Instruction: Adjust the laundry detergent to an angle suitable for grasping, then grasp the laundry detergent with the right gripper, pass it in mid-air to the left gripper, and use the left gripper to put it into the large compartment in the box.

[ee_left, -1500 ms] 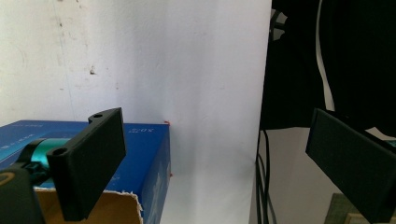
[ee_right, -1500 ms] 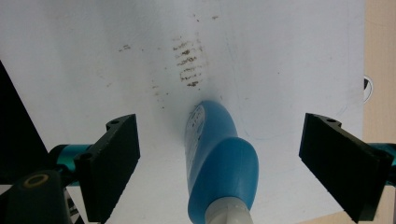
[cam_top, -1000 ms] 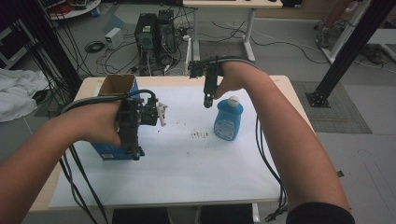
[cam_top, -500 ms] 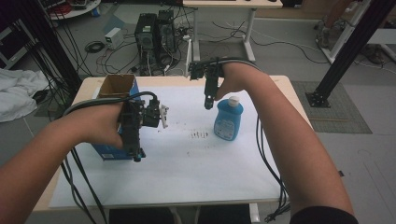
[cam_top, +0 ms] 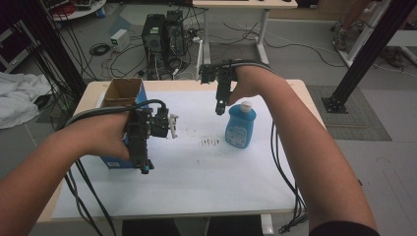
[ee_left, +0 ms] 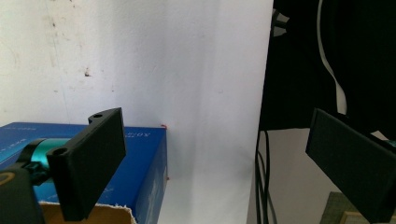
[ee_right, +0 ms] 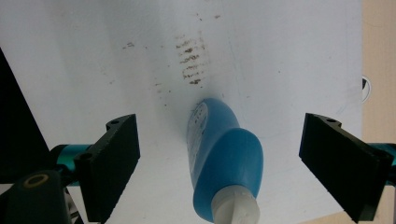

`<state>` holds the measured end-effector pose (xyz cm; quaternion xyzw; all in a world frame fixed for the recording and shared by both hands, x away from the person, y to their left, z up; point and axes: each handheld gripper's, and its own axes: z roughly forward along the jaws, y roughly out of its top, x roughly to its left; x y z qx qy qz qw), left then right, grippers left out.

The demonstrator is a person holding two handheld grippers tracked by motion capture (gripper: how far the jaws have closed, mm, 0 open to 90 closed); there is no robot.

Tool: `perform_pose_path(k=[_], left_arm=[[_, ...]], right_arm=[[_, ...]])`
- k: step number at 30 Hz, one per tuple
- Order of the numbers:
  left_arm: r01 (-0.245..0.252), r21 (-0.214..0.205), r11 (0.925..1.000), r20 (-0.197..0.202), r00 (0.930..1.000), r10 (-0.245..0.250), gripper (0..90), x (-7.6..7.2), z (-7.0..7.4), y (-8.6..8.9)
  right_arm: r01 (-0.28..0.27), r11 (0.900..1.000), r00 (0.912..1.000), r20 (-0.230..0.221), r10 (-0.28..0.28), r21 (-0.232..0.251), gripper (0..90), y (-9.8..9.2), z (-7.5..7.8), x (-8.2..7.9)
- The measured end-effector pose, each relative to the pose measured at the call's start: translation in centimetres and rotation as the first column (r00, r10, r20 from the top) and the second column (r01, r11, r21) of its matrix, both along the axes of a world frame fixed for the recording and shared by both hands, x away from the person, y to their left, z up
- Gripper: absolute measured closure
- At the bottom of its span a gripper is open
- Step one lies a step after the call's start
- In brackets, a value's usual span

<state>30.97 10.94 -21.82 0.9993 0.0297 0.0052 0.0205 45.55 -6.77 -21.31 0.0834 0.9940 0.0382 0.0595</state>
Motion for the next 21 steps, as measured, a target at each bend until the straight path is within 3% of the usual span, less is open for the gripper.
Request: perform_pose_path(k=[21], left_arm=[[-0.007,-0.003,1.0,0.016,0.9998,0.007,5.1,0.06,-0.32,0.07]], right_arm=[[-0.003,0.9998,1.0,-0.001,0.003,-0.019,11.5,0.07,-0.5,-0.04]])
